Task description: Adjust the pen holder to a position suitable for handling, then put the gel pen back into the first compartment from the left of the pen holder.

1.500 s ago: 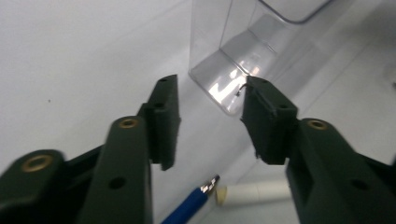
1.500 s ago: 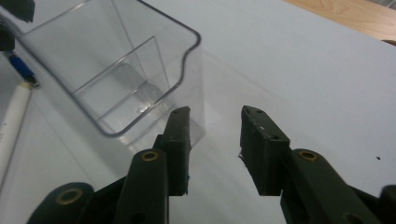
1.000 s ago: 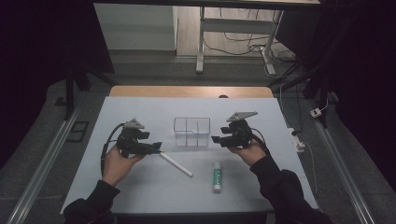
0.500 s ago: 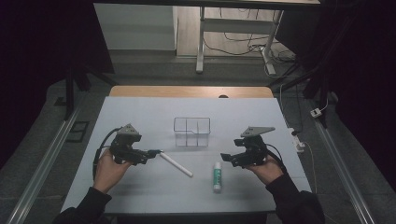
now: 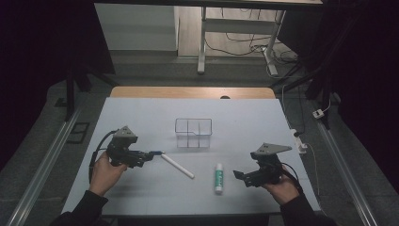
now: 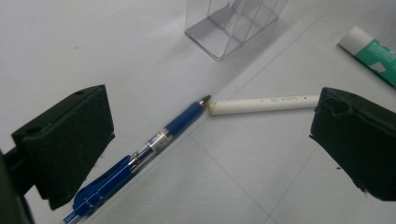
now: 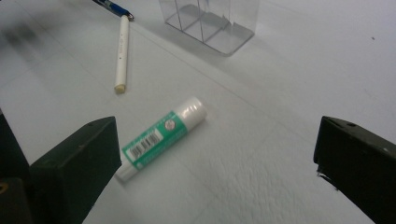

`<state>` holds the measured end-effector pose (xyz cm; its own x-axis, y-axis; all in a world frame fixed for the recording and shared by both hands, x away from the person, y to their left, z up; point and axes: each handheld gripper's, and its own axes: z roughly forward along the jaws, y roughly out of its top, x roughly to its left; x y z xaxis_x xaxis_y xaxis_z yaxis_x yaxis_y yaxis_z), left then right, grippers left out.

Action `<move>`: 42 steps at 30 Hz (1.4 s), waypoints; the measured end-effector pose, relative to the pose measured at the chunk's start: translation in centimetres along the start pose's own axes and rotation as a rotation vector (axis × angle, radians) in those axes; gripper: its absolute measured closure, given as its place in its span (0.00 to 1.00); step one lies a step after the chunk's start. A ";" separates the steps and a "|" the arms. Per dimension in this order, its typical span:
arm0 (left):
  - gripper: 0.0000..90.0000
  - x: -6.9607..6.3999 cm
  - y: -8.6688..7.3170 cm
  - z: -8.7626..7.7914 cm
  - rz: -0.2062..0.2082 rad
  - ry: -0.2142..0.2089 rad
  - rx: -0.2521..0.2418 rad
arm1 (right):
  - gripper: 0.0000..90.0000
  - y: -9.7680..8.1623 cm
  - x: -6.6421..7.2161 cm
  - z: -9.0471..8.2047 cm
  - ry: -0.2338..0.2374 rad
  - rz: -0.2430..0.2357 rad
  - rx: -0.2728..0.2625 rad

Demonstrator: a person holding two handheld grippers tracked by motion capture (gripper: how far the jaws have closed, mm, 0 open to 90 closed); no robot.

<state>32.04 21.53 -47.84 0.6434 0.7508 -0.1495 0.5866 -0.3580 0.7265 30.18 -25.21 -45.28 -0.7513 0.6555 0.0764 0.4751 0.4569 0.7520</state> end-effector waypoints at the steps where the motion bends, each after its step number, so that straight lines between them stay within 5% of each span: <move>1: 0.00 0.1 0.0 0.0 -0.003 0.000 0.001 | 0.01 -0.3 0.0 -0.3 -0.002 0.007 -0.001; 11: 0.00 1.2 0.0 0.1 -0.033 0.036 0.038 | 0.00 -2.7 0.1 -2.4 -0.037 0.045 0.006; 30: 0.03 5.4 -0.7 1.9 -0.101 0.124 0.133 | 0.00 -3.6 -0.3 -4.2 -0.068 0.085 -0.001; 36: 0.26 6.5 -1.4 2.0 -0.097 0.139 0.171 | 0.00 -3.5 -0.2 -4.0 -0.066 0.072 0.017; 42: 0.64 7.8 -2.0 1.6 -0.141 0.135 0.165 | 0.00 -3.5 -0.1 -3.9 -0.056 0.067 0.027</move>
<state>36.68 27.17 -51.51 0.4843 0.8632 -0.1424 0.7452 -0.3218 0.5841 26.82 -29.26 -45.36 -0.6913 0.7171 0.0884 0.5359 0.4269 0.7284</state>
